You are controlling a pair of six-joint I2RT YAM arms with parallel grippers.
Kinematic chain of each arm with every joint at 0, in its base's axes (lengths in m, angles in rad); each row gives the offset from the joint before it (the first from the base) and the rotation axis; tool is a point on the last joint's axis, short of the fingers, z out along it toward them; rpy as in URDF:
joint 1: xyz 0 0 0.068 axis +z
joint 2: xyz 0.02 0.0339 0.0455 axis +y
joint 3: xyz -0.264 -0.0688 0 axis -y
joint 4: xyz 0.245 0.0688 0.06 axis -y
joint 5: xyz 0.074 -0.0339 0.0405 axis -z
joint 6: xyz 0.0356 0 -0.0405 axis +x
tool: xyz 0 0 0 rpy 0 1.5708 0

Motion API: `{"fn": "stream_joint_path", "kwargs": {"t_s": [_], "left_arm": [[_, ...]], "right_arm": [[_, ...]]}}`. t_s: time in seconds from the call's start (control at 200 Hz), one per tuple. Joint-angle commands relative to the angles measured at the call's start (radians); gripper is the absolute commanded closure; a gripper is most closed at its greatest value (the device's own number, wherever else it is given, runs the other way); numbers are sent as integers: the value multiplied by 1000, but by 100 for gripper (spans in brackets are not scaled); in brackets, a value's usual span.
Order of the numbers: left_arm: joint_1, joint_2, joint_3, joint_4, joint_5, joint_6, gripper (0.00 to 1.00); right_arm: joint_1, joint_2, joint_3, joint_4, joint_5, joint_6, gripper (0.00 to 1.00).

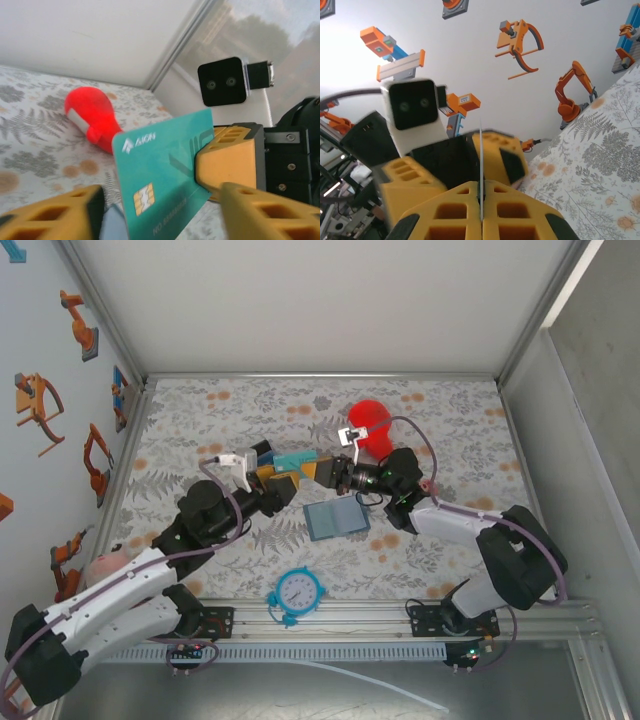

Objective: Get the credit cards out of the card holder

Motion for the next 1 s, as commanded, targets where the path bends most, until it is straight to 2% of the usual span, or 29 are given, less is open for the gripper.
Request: {"fn": "stream_joint_path", "kwargs": {"t_s": [0.0, 0.03, 0.095, 0.29, 0.381, 0.561, 0.796, 0.911, 0.997], "left_arm": [[0, -43, 123, -245, -19, 116, 13], [0, -45, 154, -307, -22, 141, 7], [0, -46, 213, -416, -37, 182, 0], [0, -26, 336, -603, -1, 283, 0], [0, 13, 396, -681, 39, 330, 6], [-1, 117, 489, -796, 256, 448, 21], [-2, 232, 535, -796, 438, 531, 53], [-2, 252, 518, -771, 478, 590, 62], [-2, 253, 498, -751, 471, 609, 73]], "right_arm": [[5, -48, 24, -99, -17, -100, 100], [5, -61, 25, -146, -16, -131, 100], [5, -91, 27, -244, -16, -200, 100], [5, -178, 74, -574, -72, -414, 100], [6, -221, 101, -732, -98, -526, 100], [6, -294, 139, -948, -131, -683, 100], [6, -314, 145, -994, -148, -715, 100], [8, -313, 145, -993, -152, -713, 100], [8, -313, 146, -993, -151, -715, 100]]}}
